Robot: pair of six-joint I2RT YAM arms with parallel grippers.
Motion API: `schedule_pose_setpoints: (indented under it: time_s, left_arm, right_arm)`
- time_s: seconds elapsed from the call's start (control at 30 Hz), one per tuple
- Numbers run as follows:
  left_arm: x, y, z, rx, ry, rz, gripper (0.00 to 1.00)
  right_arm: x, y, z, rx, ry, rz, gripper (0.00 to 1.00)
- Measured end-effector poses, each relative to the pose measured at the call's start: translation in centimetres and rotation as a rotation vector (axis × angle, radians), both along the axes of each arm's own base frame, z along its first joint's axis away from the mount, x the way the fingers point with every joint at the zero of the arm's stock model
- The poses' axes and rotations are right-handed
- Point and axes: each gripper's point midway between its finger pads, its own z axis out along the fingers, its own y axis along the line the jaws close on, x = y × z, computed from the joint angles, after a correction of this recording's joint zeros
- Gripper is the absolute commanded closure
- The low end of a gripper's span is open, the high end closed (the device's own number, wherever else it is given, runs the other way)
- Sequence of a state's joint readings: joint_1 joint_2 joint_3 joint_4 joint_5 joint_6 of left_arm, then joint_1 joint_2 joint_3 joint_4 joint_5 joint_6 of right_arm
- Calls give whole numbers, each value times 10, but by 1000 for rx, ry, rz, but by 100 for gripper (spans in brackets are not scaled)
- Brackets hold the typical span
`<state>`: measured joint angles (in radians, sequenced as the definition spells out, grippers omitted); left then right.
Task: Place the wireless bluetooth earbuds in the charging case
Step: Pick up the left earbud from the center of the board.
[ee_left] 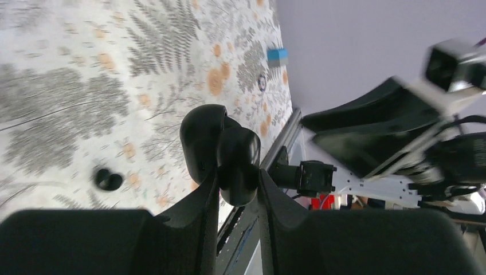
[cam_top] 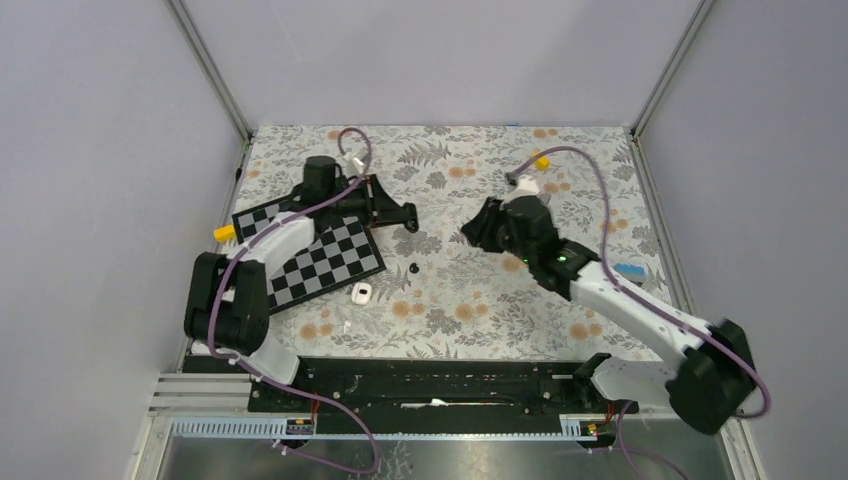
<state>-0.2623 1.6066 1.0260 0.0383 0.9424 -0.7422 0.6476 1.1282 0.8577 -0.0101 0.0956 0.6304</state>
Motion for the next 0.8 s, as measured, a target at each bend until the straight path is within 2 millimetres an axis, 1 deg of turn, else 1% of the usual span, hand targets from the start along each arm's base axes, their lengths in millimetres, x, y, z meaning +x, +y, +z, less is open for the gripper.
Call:
schedule_pose_setpoints:
  time_s: [0.07, 0.17, 0.23, 0.3, 0.4, 0.53, 0.63, 0.8]
  left_arm:
    - [5, 24, 1, 8, 0, 60, 100]
    - [8, 56, 1, 16, 10, 145, 100]
    - [10, 69, 2, 25, 12, 186, 100]
    - [10, 74, 6, 34, 1, 207, 100]
    - [10, 76, 11, 49, -9, 224, 100]
    - [16, 81, 14, 87, -18, 263, 100]
    - [20, 89, 18, 102, -30, 296, 100]
    - [23, 98, 25, 113, -51, 327, 100]
  right_arm:
    - [-7, 21, -44, -67, 103, 63, 58]
    - [-23, 47, -97, -163, 219, 163, 57]
    - [-32, 65, -122, -212, 274, 229, 57]
    - [-36, 84, -140, -251, 309, 280, 57]
    - [-36, 108, -155, -291, 319, 324, 60]
    - [-30, 135, -160, -307, 303, 370, 68]
    - [-27, 146, -163, -313, 298, 397, 69]
    - [-22, 154, -171, -338, 296, 415, 68]
